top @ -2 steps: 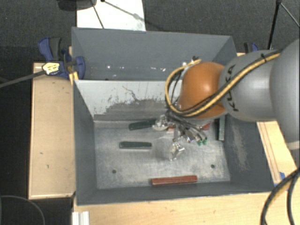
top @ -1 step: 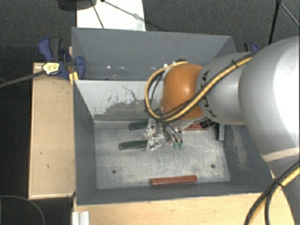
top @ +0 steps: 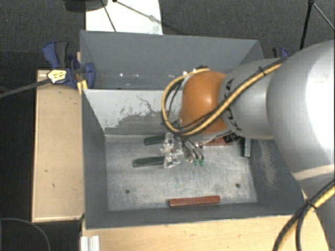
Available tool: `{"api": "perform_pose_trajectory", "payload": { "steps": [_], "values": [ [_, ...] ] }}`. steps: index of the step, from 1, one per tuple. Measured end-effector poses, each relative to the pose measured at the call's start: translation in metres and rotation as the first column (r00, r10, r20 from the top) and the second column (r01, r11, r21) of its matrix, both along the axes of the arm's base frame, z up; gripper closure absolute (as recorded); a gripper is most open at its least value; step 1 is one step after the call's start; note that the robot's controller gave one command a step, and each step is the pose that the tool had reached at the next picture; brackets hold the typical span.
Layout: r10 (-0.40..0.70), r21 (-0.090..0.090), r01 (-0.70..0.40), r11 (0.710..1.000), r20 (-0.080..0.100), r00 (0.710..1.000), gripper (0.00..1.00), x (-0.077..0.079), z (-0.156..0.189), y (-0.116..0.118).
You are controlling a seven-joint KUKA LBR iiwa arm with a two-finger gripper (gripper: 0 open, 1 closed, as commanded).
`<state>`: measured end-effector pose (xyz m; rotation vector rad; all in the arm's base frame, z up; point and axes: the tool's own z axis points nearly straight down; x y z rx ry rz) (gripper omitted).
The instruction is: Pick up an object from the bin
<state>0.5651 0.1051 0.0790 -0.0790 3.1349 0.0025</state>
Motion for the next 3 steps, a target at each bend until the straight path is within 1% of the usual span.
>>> {"api": "perform_pose_trajectory", "payload": {
  "steps": [1,2,3],
  "values": [
    [0.000,-0.001,0.000,1.000,-0.002,1.000,1.00,-0.002,0.003,-0.001],
    [-0.021,0.000,0.021,1.000,0.003,1.000,1.00,-0.004,0.050,0.001],
    [-0.073,0.000,0.073,0.997,-0.002,0.997,1.00,-0.002,0.060,-0.008]
  ]
}}
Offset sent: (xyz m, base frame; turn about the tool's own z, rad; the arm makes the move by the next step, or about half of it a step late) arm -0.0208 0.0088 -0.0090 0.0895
